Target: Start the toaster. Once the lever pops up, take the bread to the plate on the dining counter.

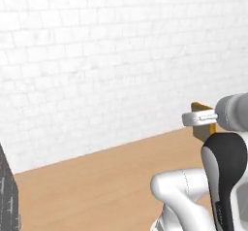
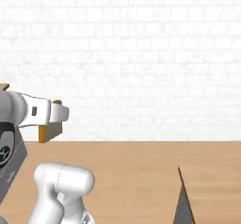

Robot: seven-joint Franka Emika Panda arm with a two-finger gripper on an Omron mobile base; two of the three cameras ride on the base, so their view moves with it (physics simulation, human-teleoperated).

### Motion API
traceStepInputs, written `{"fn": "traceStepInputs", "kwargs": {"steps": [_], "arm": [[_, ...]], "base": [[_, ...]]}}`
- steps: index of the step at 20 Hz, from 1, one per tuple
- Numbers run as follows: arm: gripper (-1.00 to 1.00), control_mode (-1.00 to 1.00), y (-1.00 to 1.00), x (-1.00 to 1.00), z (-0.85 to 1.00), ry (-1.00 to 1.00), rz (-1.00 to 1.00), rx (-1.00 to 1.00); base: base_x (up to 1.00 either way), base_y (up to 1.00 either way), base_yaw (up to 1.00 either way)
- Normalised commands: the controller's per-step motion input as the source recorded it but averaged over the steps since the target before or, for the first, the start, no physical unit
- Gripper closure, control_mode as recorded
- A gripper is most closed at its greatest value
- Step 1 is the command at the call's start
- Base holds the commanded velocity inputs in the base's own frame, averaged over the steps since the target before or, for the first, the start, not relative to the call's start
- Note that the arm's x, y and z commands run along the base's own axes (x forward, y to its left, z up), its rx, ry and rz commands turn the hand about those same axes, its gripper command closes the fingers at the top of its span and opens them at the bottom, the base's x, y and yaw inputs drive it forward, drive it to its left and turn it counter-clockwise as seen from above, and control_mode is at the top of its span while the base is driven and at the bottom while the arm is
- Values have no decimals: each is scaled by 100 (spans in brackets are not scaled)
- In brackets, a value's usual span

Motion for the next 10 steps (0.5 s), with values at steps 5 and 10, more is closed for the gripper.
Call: {"fn": "traceStepInputs", "kwargs": {"steps": [5, 10], "arm": [[100, 100, 0, 0, 0, 0, 0, 0], [100, 100, 0, 0, 0, 0, 0, 0]], "base": [[20, -20, -74], [58, 31, -59]]}}
